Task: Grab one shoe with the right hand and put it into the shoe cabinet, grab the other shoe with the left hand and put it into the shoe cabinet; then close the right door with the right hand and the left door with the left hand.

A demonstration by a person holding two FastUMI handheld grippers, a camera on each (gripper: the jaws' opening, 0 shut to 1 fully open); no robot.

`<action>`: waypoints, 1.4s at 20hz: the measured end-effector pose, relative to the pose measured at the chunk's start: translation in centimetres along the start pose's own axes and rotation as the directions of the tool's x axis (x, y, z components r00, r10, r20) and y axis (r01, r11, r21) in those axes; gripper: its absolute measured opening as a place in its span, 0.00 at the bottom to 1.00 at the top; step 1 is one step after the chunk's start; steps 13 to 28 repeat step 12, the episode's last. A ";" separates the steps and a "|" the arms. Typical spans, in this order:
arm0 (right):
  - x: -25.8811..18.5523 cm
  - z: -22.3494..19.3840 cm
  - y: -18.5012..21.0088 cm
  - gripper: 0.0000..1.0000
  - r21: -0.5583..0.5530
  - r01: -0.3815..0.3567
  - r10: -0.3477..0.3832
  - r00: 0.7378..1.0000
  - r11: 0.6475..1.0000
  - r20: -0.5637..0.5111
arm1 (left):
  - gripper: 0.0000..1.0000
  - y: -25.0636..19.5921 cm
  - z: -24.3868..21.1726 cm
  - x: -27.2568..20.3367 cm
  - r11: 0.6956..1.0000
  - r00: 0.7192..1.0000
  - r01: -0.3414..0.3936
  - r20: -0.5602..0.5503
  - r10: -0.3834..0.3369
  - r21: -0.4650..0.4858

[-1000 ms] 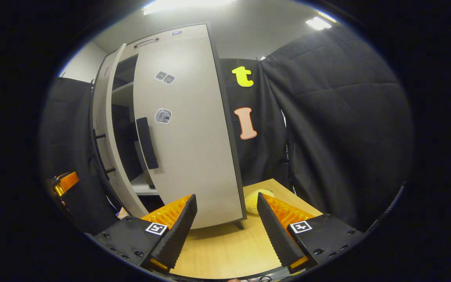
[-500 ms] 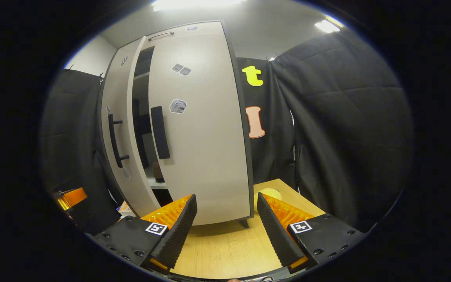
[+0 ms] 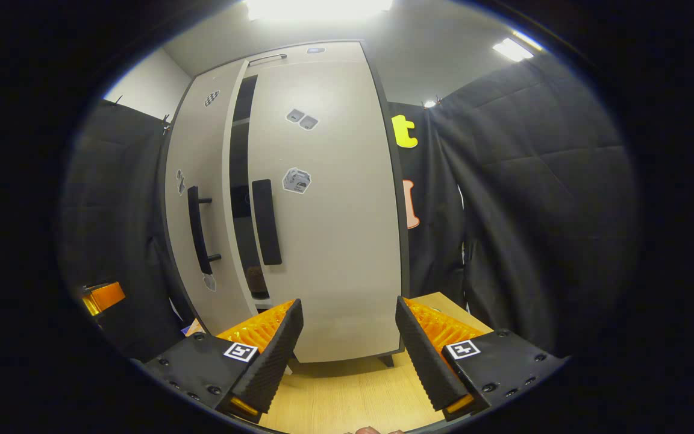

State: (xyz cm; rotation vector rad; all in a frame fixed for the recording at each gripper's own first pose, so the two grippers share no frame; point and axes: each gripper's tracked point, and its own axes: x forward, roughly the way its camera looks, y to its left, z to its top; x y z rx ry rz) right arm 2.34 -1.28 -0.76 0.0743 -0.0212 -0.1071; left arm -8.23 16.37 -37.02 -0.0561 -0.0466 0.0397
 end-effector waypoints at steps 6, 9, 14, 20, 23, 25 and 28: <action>1.2 1.3 -2.0 0.97 0.001 0.046 -0.046 0.998 0.999 0.041 | 1.00 0.0 -0.3 0.8 1.000 1.000 -0.020 -0.003 0.020 0.015; 1.6 1.9 -2.9 0.98 -0.009 0.053 -0.053 0.997 0.999 0.050 | 1.00 -1.1 0.4 1.7 1.000 1.000 0.000 0.012 0.000 0.005; 2.6 2.6 -4.2 0.98 -0.033 0.084 -0.081 0.994 0.996 0.069 | 1.00 -1.7 0.7 2.7 1.000 1.000 0.007 0.028 -0.007 0.021; 2.6 2.6 -4.2 0.98 -0.033 0.084 -0.081 0.994 0.996 0.069 | 1.00 -1.7 0.7 2.7 1.000 1.000 0.007 0.028 -0.007 0.021; 2.6 2.6 -4.2 0.98 -0.033 0.084 -0.081 0.994 0.996 0.069 | 1.00 -1.7 0.7 2.7 1.000 1.000 0.007 0.028 -0.007 0.021; 2.6 2.6 -4.2 0.98 -0.033 0.084 -0.081 0.994 0.996 0.069 | 1.00 -1.7 0.7 2.7 1.000 1.000 0.007 0.028 -0.007 0.021; 2.6 2.6 -4.2 0.98 -0.033 0.084 -0.081 0.994 0.996 0.069 | 1.00 -1.7 0.7 2.7 1.000 1.000 0.007 0.028 -0.007 0.021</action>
